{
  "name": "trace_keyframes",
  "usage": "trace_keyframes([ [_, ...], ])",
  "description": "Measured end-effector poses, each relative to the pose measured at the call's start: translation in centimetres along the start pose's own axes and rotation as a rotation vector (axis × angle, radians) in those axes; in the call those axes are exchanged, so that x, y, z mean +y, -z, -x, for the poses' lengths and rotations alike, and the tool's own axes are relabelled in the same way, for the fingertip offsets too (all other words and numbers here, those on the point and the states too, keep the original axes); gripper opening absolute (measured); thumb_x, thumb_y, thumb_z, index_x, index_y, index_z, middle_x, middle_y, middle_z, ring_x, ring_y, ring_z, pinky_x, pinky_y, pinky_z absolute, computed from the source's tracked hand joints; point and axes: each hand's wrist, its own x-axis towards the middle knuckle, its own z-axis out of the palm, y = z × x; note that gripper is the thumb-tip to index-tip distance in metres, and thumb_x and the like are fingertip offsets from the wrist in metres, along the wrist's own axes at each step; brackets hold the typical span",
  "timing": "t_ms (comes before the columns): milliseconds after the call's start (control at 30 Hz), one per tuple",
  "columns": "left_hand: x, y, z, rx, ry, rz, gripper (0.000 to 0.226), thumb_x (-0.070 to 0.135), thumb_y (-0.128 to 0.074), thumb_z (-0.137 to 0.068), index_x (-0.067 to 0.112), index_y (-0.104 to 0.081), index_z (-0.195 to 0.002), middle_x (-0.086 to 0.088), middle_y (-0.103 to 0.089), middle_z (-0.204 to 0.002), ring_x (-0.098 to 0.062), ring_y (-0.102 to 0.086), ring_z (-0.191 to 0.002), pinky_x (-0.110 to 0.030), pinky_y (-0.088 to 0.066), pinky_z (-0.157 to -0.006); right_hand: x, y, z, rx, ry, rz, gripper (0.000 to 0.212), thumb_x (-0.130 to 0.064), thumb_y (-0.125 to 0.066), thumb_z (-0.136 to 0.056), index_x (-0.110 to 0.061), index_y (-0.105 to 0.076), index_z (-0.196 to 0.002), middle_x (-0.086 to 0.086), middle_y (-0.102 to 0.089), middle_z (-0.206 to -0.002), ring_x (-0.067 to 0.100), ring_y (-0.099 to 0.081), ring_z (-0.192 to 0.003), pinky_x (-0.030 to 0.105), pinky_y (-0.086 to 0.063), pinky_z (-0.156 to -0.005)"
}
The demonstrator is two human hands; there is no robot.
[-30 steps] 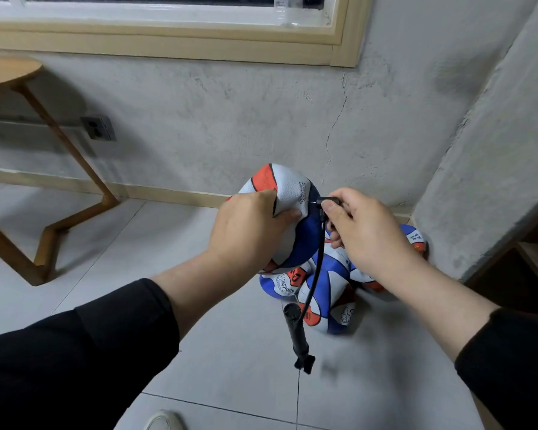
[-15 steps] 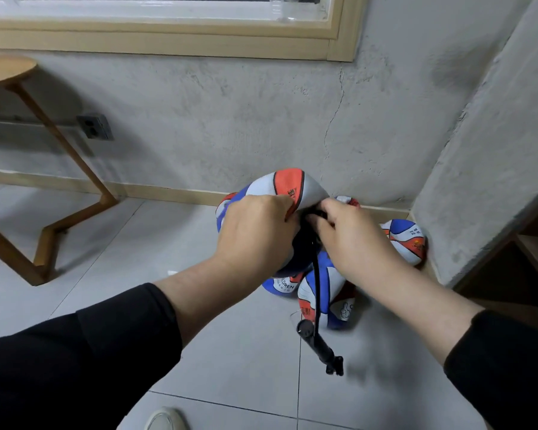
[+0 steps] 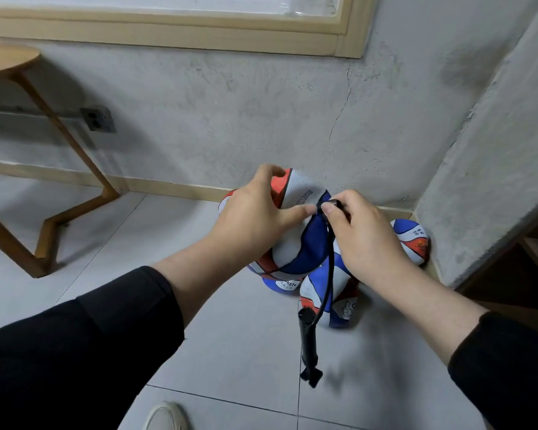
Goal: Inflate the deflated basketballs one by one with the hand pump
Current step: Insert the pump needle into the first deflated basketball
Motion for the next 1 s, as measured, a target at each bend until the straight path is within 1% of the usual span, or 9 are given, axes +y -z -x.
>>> trace_keyframes([
  [133, -0.8, 0.5, -0.1, -0.025, -0.036, 0.154, 0.077, 0.061, -0.083, -0.077, 0.039, -0.051, -0.143, 0.014, -0.055, -0.132, -0.001, -0.056, -0.118, -0.028, -0.047, -0.103, -0.3, 0.1, -0.4, 0.067, 0.044, -0.037, 0.023, -0.031, -0.052, -0.106, -0.011, -0.061, -0.101, -0.001, -0.066, -0.084, 0.024, -0.059, -0.083, 0.037, -0.042, -0.072],
  [233, -1.4, 1.4, -0.4, -0.056, 0.042, 0.326, 0.085, 0.064, -0.083, -0.075, 0.04, -0.047, -0.149, 0.015, -0.051, -0.142, 0.002, -0.052, -0.124, -0.022, -0.042, -0.104, -0.5, 0.3, -0.7, 0.131, 0.068, -0.094, 0.031, -0.041, -0.05, -0.102, -0.013, -0.062, -0.104, 0.001, -0.067, -0.087, 0.031, -0.062, -0.083, 0.043, -0.049, -0.076],
  [300, -1.7, 1.6, -0.3, -0.146, 0.062, 0.307, 0.087, 0.069, -0.081, -0.066, 0.049, -0.048, -0.144, 0.019, -0.062, -0.135, 0.001, -0.06, -0.122, -0.031, -0.048, -0.108, -0.4, 0.1, -0.8, 0.129, 0.057, -0.112, 0.03, -0.041, -0.049, -0.101, -0.014, -0.063, -0.104, 0.0, -0.067, -0.085, 0.03, -0.061, -0.08, 0.042, -0.049, -0.076],
  [367, -1.9, 0.7, -0.1, -0.155, 0.049, 0.14, 0.063, 0.062, -0.078, -0.07, 0.055, -0.056, -0.128, 0.017, -0.07, -0.121, -0.005, -0.066, -0.113, -0.036, -0.053, -0.103, 0.0, -0.5, -0.6, 0.088, 0.048, -0.098, 0.022, -0.031, -0.052, -0.106, -0.012, -0.063, -0.103, 0.002, -0.067, -0.086, 0.025, -0.059, -0.082, 0.037, -0.044, -0.075],
  [467, -1.6, -0.5, 0.0, -0.073, 0.033, 0.036, 0.04, 0.048, -0.073, -0.083, 0.029, -0.067, -0.118, 0.004, -0.072, -0.109, -0.017, -0.069, -0.099, -0.043, -0.056, -0.091, 0.5, -1.0, -0.2, 0.064, 0.025, -0.085, 0.021, -0.027, -0.052, -0.106, -0.01, -0.063, -0.103, 0.005, -0.069, -0.091, 0.024, -0.06, -0.088, 0.034, -0.04, -0.073],
  [667, -1.2, -0.9, -0.8, -0.004, 0.014, -0.035, 0.043, 0.05, -0.07, -0.089, 0.01, -0.068, -0.107, -0.007, -0.072, -0.094, -0.027, -0.067, -0.091, -0.048, -0.055, -0.085, 0.8, -0.9, -0.6, 0.065, 0.027, -0.175, 0.016, -0.026, -0.053, -0.106, -0.014, -0.062, -0.1, -0.001, -0.067, -0.083, 0.019, -0.058, -0.077, 0.041, -0.05, -0.075],
  [867, -0.8, -1.4, -0.3, 0.091, 0.038, -0.005, 0.039, 0.038, -0.069, -0.096, 0.0, -0.066, -0.088, -0.021, -0.066, -0.081, -0.037, -0.064, -0.081, -0.051, -0.053, -0.076, 0.5, -0.8, -0.9, 0.042, 0.045, -0.165, 0.014, -0.026, -0.054, -0.105, -0.017, -0.061, -0.098, -0.008, -0.063, -0.075, 0.006, -0.053, -0.066, 0.027, -0.043, -0.066],
  [933, -0.8, -1.6, -0.3, 0.102, 0.06, 0.022, 0.04, 0.036, -0.069, -0.096, -0.003, -0.065, -0.086, -0.022, -0.063, -0.076, -0.035, -0.058, -0.074, -0.051, -0.051, -0.074, 0.3, -0.7, -0.9, 0.035, 0.058, -0.102, 0.014, -0.027, -0.055, -0.105, -0.018, -0.061, -0.097, -0.009, -0.062, -0.074, 0.004, -0.054, -0.066, 0.019, -0.041, -0.063],
  [1000, -0.8, -1.6, -0.4, 0.099, 0.089, 0.029, 0.04, 0.035, -0.068, -0.096, -0.004, -0.065, -0.086, -0.021, -0.061, -0.074, -0.028, -0.052, -0.069, -0.049, -0.051, -0.072, 0.2, -0.6, -1.0, 0.018, 0.057, -0.057, 0.016, -0.028, -0.055, -0.105, -0.016, -0.063, -0.097, -0.008, -0.063, -0.075, 0.007, -0.056, -0.068, 0.022, -0.042, -0.064],
])
